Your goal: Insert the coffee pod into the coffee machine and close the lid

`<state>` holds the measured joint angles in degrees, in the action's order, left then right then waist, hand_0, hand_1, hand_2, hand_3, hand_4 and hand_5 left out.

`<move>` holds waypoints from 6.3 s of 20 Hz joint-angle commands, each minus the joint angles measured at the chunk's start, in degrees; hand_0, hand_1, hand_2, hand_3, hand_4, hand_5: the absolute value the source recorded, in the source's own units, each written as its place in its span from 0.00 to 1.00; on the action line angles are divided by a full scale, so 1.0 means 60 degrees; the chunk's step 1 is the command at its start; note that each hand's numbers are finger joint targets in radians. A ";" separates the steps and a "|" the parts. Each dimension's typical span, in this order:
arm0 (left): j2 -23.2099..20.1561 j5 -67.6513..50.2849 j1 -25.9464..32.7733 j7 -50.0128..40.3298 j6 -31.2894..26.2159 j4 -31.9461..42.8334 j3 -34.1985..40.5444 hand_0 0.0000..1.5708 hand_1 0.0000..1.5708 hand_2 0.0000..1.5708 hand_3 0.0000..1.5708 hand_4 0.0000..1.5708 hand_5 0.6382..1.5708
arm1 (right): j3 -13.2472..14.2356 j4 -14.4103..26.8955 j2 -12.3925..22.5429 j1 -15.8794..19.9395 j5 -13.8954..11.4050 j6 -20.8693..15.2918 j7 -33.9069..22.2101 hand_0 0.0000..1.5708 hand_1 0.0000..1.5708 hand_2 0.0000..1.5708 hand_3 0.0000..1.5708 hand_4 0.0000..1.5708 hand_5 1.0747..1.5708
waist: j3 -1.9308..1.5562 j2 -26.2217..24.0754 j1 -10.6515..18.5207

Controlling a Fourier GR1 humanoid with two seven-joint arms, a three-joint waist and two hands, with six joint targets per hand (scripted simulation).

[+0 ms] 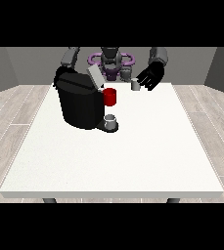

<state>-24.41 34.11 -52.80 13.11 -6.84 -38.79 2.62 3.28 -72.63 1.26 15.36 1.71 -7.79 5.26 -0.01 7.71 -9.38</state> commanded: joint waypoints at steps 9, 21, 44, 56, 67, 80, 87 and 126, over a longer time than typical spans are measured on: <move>-0.0216 -0.0066 -0.1686 -0.1202 0.0073 0.0342 0.0707 0.80 0.80 0.82 0.78 0.30 1.00 | -0.0800 -0.0856 -0.0075 0.0170 -0.0066 0.0432 -0.0306 0.00 0.00 0.00 0.00 0.33 1.00 | 0.0001 0.0407 -0.1388; -0.0377 0.0086 -0.2085 -0.0870 -0.0087 0.0452 0.0759 0.83 0.83 0.85 0.79 0.31 1.00 | -0.0733 -0.1205 -0.0202 0.0373 -0.0421 -0.0500 -0.0564 0.00 0.00 0.00 0.00 0.35 1.00 | 0.0001 0.0804 -0.1147; -0.0158 0.0528 -0.2426 -0.0893 -0.0093 0.0650 0.0639 0.74 0.74 0.79 0.75 0.31 1.00 | 0.0037 -0.1192 0.0142 0.0666 0.0066 -0.0210 -0.0283 0.00 0.00 0.00 0.00 0.33 1.00 | -0.0001 0.1412 -0.1189; -0.0051 0.0452 -0.2639 -0.0993 -0.0375 0.0762 0.0791 0.77 0.77 0.79 0.72 0.29 1.00 | 0.0033 -0.1056 0.0243 0.0601 0.0045 -0.0139 -0.0023 0.00 0.00 0.00 0.00 0.26 1.00 | -0.0001 0.1618 -0.1248; -0.0167 0.0918 -0.2244 -0.0689 -0.0263 0.0707 0.0507 0.67 0.67 0.71 0.61 0.23 1.00 | 0.0358 -0.1126 0.0492 0.0642 0.0352 -0.0082 -0.0626 0.00 0.00 0.00 0.00 0.21 1.00 | 0.0002 0.1254 -0.1015; -0.0221 0.1514 -0.2316 -0.0477 -0.0690 0.0695 0.0011 0.00 0.00 0.00 0.00 0.00 1.00 | 0.0089 -0.0898 0.0167 0.0524 0.0026 -0.0333 0.0090 0.00 0.00 0.00 0.00 0.30 1.00 | -0.0001 0.1330 -0.0957; -0.0189 0.1439 -0.2287 -0.0636 -0.1098 0.0763 0.0160 0.00 0.00 0.00 0.00 0.00 1.00 | -0.0040 -0.0857 0.0128 0.0178 -0.0016 -0.0393 -0.0480 0.00 0.00 0.00 0.00 0.22 1.00 | 0.0001 0.0723 -0.0932; 0.3950 -0.3619 0.4055 0.0056 -0.1354 -0.1168 0.2912 0.00 0.00 0.00 0.00 0.04 1.00 | 0.0340 -0.1749 0.1655 -0.1441 0.0454 0.1191 -0.0628 0.00 0.00 0.00 0.00 0.03 1.00 | 0.0001 -0.3891 0.2319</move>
<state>-3.59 14.02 -31.95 13.10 -14.89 -43.82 20.57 5.16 -81.87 9.10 5.68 4.49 -2.69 0.87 0.02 -14.85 2.24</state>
